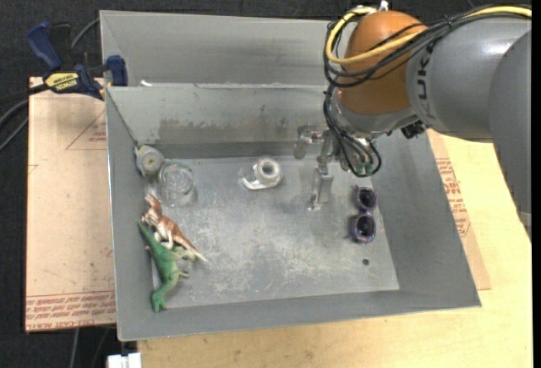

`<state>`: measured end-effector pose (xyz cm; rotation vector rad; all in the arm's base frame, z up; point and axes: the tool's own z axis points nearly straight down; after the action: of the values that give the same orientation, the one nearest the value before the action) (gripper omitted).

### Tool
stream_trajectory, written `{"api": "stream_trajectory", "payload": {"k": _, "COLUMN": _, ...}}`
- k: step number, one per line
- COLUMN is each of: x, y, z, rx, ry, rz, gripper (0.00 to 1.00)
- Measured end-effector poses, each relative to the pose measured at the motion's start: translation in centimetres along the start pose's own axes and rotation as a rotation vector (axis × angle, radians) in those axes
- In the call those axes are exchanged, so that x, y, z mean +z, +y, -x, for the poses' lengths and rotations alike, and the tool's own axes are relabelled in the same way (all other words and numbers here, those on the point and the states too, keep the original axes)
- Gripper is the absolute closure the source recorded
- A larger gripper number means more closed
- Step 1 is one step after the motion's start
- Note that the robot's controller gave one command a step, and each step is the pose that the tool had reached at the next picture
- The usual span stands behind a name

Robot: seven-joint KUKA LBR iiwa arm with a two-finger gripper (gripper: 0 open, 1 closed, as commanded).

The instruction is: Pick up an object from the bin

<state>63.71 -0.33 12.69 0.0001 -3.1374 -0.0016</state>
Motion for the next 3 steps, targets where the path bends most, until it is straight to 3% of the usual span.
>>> {"api": "stream_trajectory", "payload": {"k": 1, "x": -0.5, "y": 0.0, "z": 0.1, "rx": 0.0, "ry": -0.006, "rz": 0.0, "gripper": 0.0}}
{"api": "stream_trajectory", "payload": {"k": 2, "x": 5.6, "y": 4.7, "z": 1.7, "rx": -0.112, "ry": -0.006, "rz": 0.002, "gripper": 0.0}}
{"api": "stream_trajectory", "payload": {"k": 3, "x": -0.4, "y": 4.7, "z": 1.4, "rx": -0.121, "ry": -0.012, "rz": 0.0, "gripper": 0.0}}
